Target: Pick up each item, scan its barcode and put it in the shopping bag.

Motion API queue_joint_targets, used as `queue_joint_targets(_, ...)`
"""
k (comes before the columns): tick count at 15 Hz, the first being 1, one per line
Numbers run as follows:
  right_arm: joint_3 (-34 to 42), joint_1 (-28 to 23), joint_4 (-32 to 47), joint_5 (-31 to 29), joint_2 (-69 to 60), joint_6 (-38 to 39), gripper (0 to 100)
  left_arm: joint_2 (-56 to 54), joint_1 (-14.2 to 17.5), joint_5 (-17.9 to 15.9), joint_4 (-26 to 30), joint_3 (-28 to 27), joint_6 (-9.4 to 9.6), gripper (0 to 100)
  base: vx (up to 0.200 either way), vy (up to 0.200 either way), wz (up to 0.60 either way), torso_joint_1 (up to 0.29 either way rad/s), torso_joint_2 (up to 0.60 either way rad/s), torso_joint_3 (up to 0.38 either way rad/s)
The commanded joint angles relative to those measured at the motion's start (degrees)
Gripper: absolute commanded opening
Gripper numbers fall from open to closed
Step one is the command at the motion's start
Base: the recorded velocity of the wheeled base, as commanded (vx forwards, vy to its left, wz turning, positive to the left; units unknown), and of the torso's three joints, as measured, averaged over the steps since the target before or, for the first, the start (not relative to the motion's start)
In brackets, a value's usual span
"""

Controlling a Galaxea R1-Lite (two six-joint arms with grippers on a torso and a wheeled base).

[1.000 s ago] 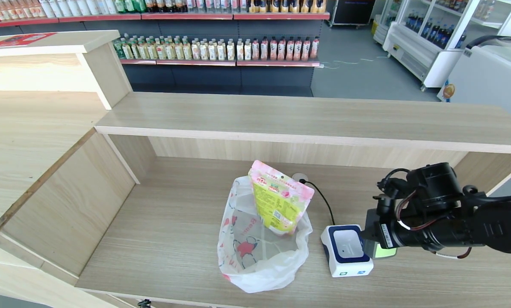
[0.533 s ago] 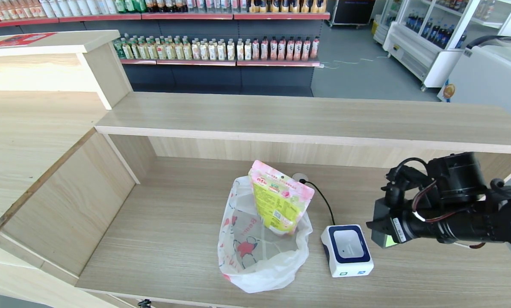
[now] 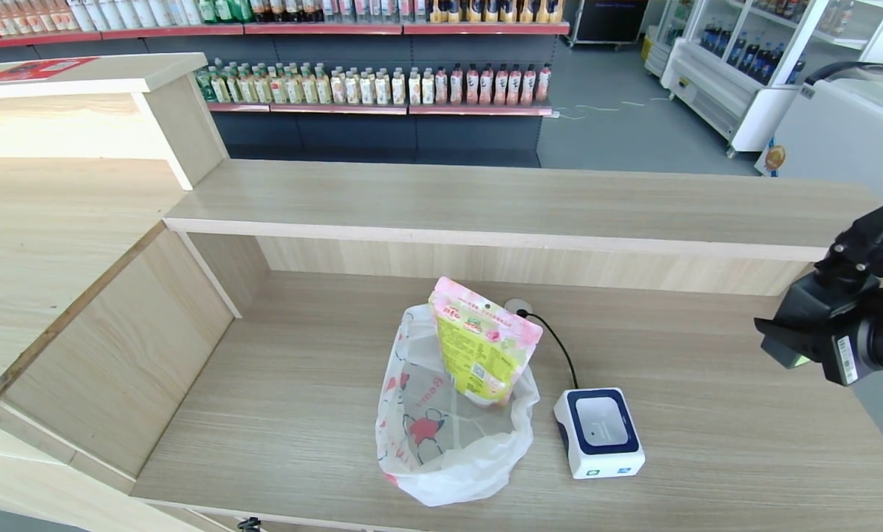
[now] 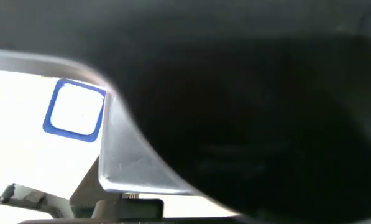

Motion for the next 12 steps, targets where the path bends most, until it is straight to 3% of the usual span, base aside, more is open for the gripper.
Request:
queue_joint_targets(1,0.50,5.79,-0.04,-0.07,-4.23,0.32,0,0.00,0.02,0.01,0.00,0.00,0.00,100,0.000,0.000,0.60,0.002,0.00,0.002)
queue_joint_targets(3,0.85,12.47,0.14,-0.33,-5.46,1.28,0,0.00,0.02,0.01,0.00,0.00,0.00,100,0.000,0.000,0.60,0.002,0.00,0.005)
queue_joint_targets(6,1.29,16.33,-0.57,-1.47,-4.32,1.19,0,0.00,0.02,0.01,0.00,0.00,0.00,100,0.000,0.000,0.60,0.006,0.00,0.002)
queue_joint_targets(7,1.29,16.42,-1.71,-1.56,-3.26,1.19,0,0.00,0.02,0.01,0.00,0.00,0.00,100,0.000,0.000,0.60,0.002,0.00,0.002)
queue_joint_targets(11,1.47,12.11,-3.38,-1.30,3.33,3.04,0,0.00,0.02,0.01,0.00,0.00,0.09,100,0.000,0.000,0.00,0.000,0.00,0.000)
queue_joint_targets(12,1.65,7.72,-6.54,-0.86,7.63,3.39,0,0.00,0.02,0.01,0.00,0.00,0.00,100,0.000,0.000,0.00,0.000,0.00,0.000)
